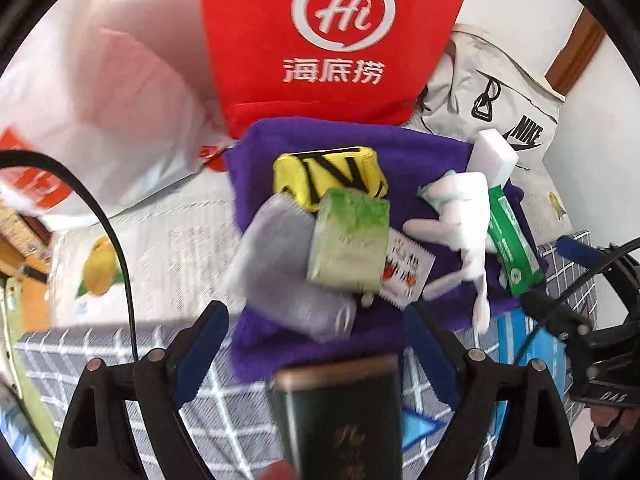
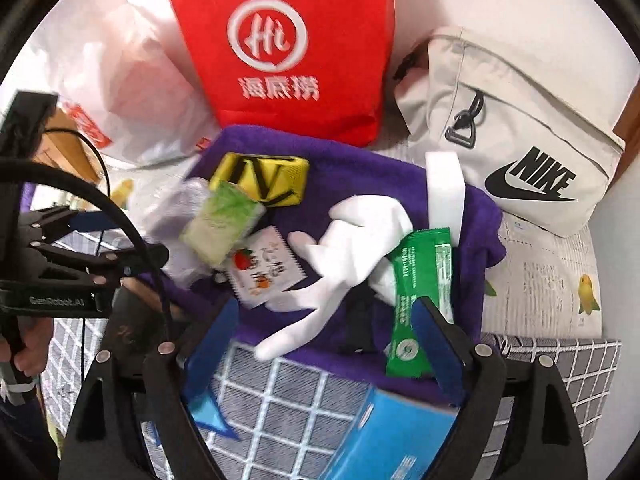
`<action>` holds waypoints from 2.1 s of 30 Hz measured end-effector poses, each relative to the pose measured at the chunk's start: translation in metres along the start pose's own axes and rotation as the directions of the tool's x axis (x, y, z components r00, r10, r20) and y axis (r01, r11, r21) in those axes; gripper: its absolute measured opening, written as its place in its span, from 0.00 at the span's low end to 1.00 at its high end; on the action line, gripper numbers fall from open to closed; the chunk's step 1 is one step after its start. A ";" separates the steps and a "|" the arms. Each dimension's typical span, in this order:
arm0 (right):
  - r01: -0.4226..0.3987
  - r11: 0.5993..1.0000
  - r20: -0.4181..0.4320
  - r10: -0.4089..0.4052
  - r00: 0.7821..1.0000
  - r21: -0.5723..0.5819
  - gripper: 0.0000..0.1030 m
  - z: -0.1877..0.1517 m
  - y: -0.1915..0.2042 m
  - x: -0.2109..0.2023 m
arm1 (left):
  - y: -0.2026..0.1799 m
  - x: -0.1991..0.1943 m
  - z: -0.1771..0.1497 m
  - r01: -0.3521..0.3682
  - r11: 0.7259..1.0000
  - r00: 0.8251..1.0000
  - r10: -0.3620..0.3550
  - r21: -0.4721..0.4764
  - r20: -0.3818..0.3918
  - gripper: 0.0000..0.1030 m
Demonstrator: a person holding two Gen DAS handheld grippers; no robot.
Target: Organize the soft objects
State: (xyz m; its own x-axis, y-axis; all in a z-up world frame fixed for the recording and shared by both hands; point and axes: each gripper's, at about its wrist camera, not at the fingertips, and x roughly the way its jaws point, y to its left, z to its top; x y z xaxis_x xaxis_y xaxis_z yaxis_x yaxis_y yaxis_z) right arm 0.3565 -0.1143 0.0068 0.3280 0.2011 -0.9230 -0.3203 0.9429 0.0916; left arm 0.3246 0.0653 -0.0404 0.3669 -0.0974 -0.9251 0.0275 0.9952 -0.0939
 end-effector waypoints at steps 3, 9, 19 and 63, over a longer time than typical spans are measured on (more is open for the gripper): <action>-0.010 1.000 0.048 0.009 0.999 0.030 0.94 -0.019 0.001 -0.024 | 0.002 -0.020 -0.020 -0.014 1.000 1.000 0.014 -0.015 0.022 0.88; 0.004 0.994 0.089 -0.014 0.996 0.112 1.00 -0.057 0.008 -0.061 | -0.006 -0.068 -0.064 -0.051 0.998 0.992 0.054 -0.023 0.112 0.97; 0.054 0.990 0.135 -0.072 0.988 0.129 1.00 -0.135 0.027 -0.122 | -0.036 -0.137 -0.148 -0.033 0.999 0.977 0.040 -0.039 0.209 0.97; 0.080 0.984 0.239 -0.118 0.964 0.161 1.00 -0.258 0.045 -0.204 | -0.100 -0.188 -0.280 -0.078 0.996 0.933 0.087 -0.040 0.349 0.97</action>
State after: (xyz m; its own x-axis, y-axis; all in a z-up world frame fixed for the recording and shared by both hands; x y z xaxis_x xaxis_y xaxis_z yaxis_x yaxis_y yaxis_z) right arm 0.0462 -0.1811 0.1026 0.5663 0.1461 -0.8111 -0.1456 0.9864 0.0760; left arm -0.0073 -0.0187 0.0396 0.6694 -0.0011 -0.7429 -0.0387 0.9986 -0.0363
